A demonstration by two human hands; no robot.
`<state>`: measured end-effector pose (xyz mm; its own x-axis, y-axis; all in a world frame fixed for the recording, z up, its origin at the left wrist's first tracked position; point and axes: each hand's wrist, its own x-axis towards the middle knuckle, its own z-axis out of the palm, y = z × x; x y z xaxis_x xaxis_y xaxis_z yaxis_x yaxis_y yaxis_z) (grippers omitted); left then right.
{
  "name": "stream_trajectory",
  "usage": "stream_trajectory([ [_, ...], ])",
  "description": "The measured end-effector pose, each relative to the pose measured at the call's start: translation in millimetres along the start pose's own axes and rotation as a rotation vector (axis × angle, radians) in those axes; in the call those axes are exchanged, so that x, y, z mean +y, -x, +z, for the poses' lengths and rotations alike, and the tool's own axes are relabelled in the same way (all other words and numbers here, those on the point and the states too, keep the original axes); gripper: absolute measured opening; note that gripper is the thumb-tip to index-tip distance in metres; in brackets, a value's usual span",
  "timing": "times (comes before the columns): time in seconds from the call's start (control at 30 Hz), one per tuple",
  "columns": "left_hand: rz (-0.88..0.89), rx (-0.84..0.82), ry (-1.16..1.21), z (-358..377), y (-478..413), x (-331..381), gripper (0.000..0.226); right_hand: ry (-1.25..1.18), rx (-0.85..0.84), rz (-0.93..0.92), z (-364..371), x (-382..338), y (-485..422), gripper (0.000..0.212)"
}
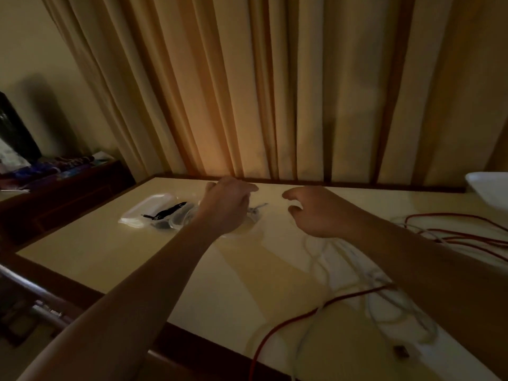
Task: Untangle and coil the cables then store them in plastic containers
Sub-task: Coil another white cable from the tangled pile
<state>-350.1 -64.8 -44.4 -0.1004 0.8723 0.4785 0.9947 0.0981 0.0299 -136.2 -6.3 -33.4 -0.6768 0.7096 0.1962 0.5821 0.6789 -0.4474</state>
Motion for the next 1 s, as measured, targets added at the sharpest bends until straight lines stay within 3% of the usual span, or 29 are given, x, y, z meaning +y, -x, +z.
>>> stream_trajectory([
  [0.07,0.116,0.122,0.146,-8,9,29,0.030,0.053,0.050,0.020,-21,17,13,0.039],
  [0.13,0.186,0.127,0.276,-13,20,65,0.024,0.101,0.082,0.075,-44,36,33,0.028],
  [0.23,0.145,-0.049,0.383,-12,26,116,0.024,0.155,-0.002,0.142,-62,62,66,0.020],
  [0.3,0.088,-0.208,0.343,-2,20,140,0.037,0.185,-0.091,0.185,-60,75,84,0.021],
  [0.37,0.045,-0.355,0.314,8,13,156,0.048,0.158,-0.130,0.213,-51,85,91,0.026],
  [0.47,0.057,-0.453,0.261,20,9,175,0.041,0.077,-0.070,0.235,-40,97,92,0.042],
  [0.53,0.050,-0.440,0.247,25,7,179,0.036,0.112,-0.050,0.228,-31,99,86,0.047],
  [0.67,-0.123,-0.450,0.434,26,1,171,0.036,0.137,-0.016,0.203,-15,101,70,0.029],
  [0.77,-0.154,-0.437,0.553,25,3,167,0.031,0.118,0.073,0.203,-17,104,69,0.017],
  [0.87,-0.121,-0.322,0.656,22,4,165,0.021,-0.065,0.289,0.172,-45,108,81,0.010],
  [1.0,-0.137,-0.295,0.907,6,-5,174,0.019,-0.318,0.412,0.160,-89,106,101,0.005],
])
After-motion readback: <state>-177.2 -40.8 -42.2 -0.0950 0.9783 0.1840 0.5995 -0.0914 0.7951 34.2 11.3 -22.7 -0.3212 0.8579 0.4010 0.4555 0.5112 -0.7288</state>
